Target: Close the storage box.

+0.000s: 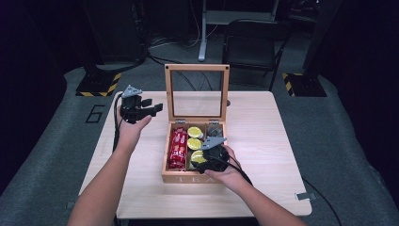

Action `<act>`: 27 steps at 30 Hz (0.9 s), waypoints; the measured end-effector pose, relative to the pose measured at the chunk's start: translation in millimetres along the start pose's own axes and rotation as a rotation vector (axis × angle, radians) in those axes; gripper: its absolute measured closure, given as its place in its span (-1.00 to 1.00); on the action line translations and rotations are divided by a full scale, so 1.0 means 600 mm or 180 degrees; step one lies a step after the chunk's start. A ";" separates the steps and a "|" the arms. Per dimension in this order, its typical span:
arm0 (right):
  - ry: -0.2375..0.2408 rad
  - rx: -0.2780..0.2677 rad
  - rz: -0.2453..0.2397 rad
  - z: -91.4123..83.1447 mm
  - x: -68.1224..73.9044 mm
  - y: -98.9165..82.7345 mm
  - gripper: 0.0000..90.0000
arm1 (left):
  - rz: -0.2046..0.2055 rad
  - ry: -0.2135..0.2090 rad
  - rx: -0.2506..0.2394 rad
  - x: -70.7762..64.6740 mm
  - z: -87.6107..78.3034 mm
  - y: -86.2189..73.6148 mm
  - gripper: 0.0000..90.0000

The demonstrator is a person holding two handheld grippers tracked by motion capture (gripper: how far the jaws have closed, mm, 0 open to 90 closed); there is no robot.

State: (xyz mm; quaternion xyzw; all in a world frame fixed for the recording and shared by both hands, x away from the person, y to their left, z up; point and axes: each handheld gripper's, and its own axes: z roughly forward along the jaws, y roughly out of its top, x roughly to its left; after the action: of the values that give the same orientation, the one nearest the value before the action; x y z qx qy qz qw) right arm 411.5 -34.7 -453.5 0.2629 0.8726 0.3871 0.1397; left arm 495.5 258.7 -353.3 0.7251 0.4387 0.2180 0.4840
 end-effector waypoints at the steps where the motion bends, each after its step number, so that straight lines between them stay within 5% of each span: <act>1: 0.0000 0.0000 -0.0001 0.000 0.000 0.000 -0.35 | -0.0017 0.0003 0.0000 0.000 0.000 0.000 -0.03; 27: -0.0021 0.0011 -0.0031 0.003 0.000 0.001 -0.21 | 0.0002 0.0001 0.0022 0.000 0.000 -0.001 -0.03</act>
State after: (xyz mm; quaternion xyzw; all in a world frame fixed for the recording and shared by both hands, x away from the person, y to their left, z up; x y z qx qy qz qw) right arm 412.3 -33.1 -454.1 0.2601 0.8741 0.3841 0.1440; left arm 495.2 258.9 -354.0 0.7269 0.4393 0.2168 0.4813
